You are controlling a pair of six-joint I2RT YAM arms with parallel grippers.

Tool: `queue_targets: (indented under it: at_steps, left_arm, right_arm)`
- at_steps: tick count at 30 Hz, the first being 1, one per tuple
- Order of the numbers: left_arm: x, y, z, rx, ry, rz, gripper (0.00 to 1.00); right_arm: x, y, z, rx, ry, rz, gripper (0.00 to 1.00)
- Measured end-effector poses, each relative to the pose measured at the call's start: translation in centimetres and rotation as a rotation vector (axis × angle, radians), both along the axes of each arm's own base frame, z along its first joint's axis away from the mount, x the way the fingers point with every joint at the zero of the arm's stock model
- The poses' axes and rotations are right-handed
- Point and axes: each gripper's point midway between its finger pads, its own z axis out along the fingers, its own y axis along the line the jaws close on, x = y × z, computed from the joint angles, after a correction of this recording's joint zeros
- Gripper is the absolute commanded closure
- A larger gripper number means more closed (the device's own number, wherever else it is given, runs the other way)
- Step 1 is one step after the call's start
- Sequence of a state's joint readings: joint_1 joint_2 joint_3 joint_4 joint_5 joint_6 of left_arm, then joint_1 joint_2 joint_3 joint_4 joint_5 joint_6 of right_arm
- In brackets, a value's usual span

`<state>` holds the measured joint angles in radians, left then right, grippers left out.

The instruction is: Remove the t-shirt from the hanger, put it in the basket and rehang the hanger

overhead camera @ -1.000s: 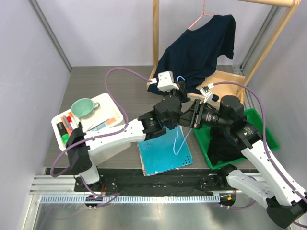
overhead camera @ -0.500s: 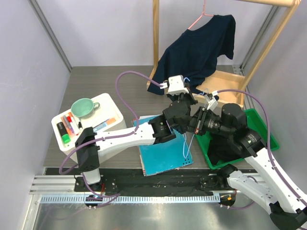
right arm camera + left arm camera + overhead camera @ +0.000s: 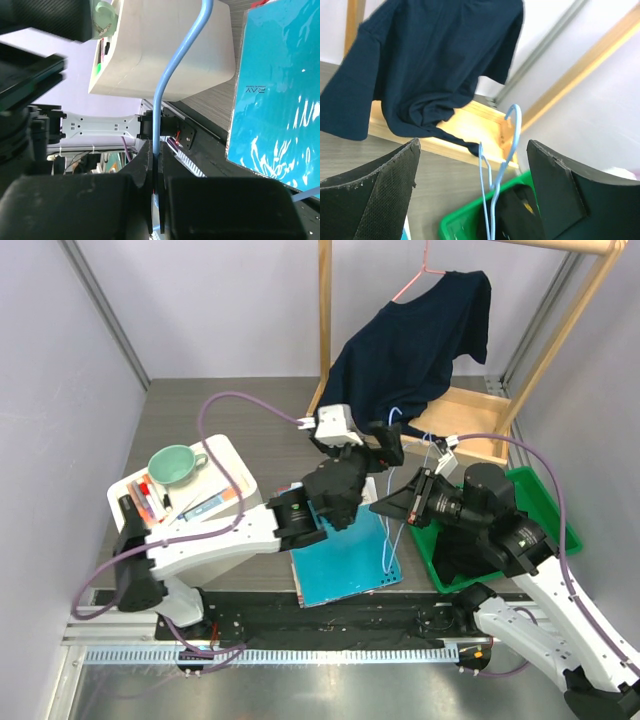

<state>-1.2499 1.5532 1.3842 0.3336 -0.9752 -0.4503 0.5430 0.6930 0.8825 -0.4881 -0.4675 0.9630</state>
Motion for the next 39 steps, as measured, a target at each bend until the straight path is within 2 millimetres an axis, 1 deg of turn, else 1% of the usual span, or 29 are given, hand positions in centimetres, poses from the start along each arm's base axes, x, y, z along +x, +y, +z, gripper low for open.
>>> queue_targets:
  at_steps: [1, 3, 7, 9, 11, 12, 13, 14, 16, 18, 19, 20, 21, 22, 24, 26, 28, 32, 35, 37, 39]
  left_arm:
    - [-0.4, 0.6, 0.5, -0.011, 0.001, -0.014, 0.13]
    - [-1.5, 2.5, 1.6, -0.021, 0.004, -0.052, 0.13]
    - [-4.2, 7.2, 4.4, -0.042, -0.008, -0.132, 0.13]
    - [-5.7, 10.1, 5.9, -0.053, -0.019, -0.171, 0.13]
    - [-7.0, 12.7, 7.0, -0.06, -0.026, -0.202, 0.12]
    - [-7.7, 14.3, 7.4, -0.06, -0.028, -0.219, 0.12]
    - [-8.2, 15.2, 7.5, -0.058, -0.028, -0.23, 0.12]
    - [-8.9, 16.6, 7.6, -0.062, -0.03, -0.246, 0.12]
    - [-10.0, 18.5, 6.9, -0.055, -0.02, -0.274, 0.12]
    - [-11.0, 20.2, 6.5, -0.06, -0.016, -0.298, 0.12]
    - [-11.4, 21.0, 6.1, -0.065, -0.011, -0.31, 0.12]
    - [-11.9, 21.8, 5.8, -0.069, -0.009, -0.323, 0.12]
    - [-12.3, 22.4, 5.4, -0.07, -0.005, -0.334, 0.12]
    - [-12.7, 23.0, 5.0, -0.075, 0.0, -0.347, 0.12]
    - [-13.3, 24.0, 4.5, -0.079, 0.003, -0.359, 0.12]
    - [-13.7, 24.8, 4.2, -0.078, 0.005, -0.371, 0.12]
    - [-14.1, 25.3, 3.9, -0.074, 0.006, -0.378, 0.12]
    - [-14.3, 25.7, 3.1, -0.036, 0.021, -0.383, 0.11]
    - [-14.5, 25.8, 2.7, -0.017, 0.029, -0.395, 0.11]
    - [-14.7, 25.8, 2.8, -0.016, 0.029, -0.406, 0.11]
    - [-14.8, 25.7, 3.0, -0.019, 0.027, -0.416, 0.12]
  right_arm:
    - [0.0, 0.0, 0.0, 0.002, 0.001, 0.0, 0.99]
    - [0.2, 0.1, 0.0, 0.002, 0.003, -0.002, 0.99]
    - [1.1, 0.5, -0.4, -0.008, 0.01, -0.007, 0.99]
    - [1.9, 0.9, -0.5, -0.008, 0.009, -0.012, 0.99]
    - [3.2, 1.4, -0.8, -0.01, 0.015, -0.019, 0.99]
    - [3.9, 1.7, -0.7, -0.009, 0.014, -0.024, 0.99]
    - [4.8, 1.9, -0.7, -0.01, 0.02, -0.029, 0.99]
    - [5.6, 2.0, -0.7, -0.009, 0.024, -0.037, 0.99]
    - [7.8, 2.1, 0.2, 0.005, 0.019, -0.059, 0.99]
    - [10.2, 1.8, 1.8, 0.037, -0.005, -0.086, 0.99]
    - [11.6, 1.7, 3.2, 0.063, -0.024, -0.101, 0.99]
    - [12.3, 1.2, 3.6, 0.07, -0.035, -0.12, 0.99]
    - [13.4, 0.5, 4.7, 0.085, -0.052, -0.14, 0.99]
    - [14.6, -0.2, 6.2, 0.102, -0.079, -0.16, 0.99]
    - [16.4, -1.5, 8.7, 0.129, -0.125, -0.204, 0.99]
    - [17.8, -2.9, 11.3, 0.151, -0.182, -0.244, 0.99]
    - [19.0, -4.0, 13.5, 0.163, -0.234, -0.276, 0.99]
    - [21.9, -5.3, 17.6, 0.183, -0.323, -0.31, 0.99]
    - [24.3, -6.0, 18.8, 0.187, -0.346, -0.336, 0.99]
    - [26.3, -6.4, 19.3, 0.195, -0.346, -0.357, 0.99]
    - [28.0, -6.7, 19.3, 0.201, -0.332, -0.377, 0.99]
